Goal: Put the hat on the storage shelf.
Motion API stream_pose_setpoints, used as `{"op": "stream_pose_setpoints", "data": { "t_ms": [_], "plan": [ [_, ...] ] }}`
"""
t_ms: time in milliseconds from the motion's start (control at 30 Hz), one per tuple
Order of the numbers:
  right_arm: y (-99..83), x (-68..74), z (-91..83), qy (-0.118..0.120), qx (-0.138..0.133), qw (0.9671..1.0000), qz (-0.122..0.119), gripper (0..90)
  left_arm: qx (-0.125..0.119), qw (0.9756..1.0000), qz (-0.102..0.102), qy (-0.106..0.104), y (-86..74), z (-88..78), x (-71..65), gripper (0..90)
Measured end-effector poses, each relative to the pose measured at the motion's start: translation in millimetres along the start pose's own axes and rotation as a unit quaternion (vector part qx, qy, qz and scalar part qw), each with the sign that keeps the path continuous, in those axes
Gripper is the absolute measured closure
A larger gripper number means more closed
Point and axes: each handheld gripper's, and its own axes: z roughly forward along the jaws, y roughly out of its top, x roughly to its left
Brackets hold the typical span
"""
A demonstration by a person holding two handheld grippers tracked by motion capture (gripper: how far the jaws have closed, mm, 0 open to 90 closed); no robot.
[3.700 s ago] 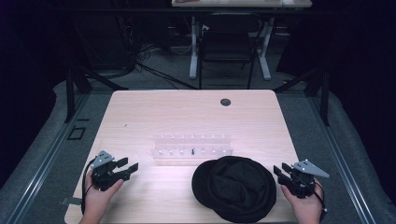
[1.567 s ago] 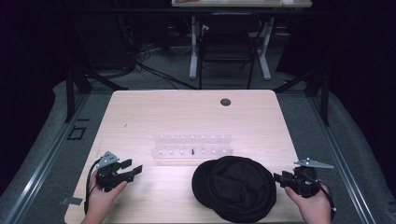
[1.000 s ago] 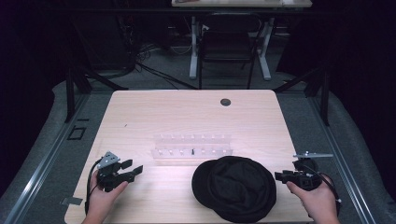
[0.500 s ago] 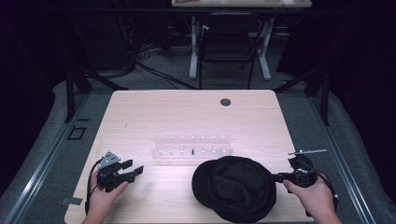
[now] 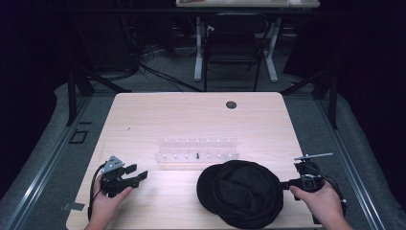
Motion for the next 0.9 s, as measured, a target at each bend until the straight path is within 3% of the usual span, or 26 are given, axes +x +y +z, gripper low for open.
{"op": "stream_pose_setpoints", "data": {
  "t_ms": [300, 400, 567, 900],
  "plan": [
    [-3.7, 1.2, 7.5, -0.004, 0.025, 0.9997, -0.003, 71.3, -0.001, 1.0000, 0.000, 0.001, -0.1, 0.7, -0.6, 41.8],
    [-2.0, 1.7, 8.6, -0.002, 0.045, 0.9988, 0.021, 71.0, -0.001, 1.0000, 0.000, 0.001, -0.1, 0.9, -0.7, 41.8],
    [0.7, 1.8, 9.2, -0.003, 0.047, 0.9978, 0.045, 72.6, -0.001, 1.0000, 0.001, 0.001, -0.1, 0.9, -0.7, 41.8],
    [4.7, -7.4, 14.7, -0.004, 0.079, 0.9944, 0.070, 73.9, 0.001, 1.0000, 0.001, 0.001, -0.2, 1.3, -0.8, 41.9]
  ]
}}
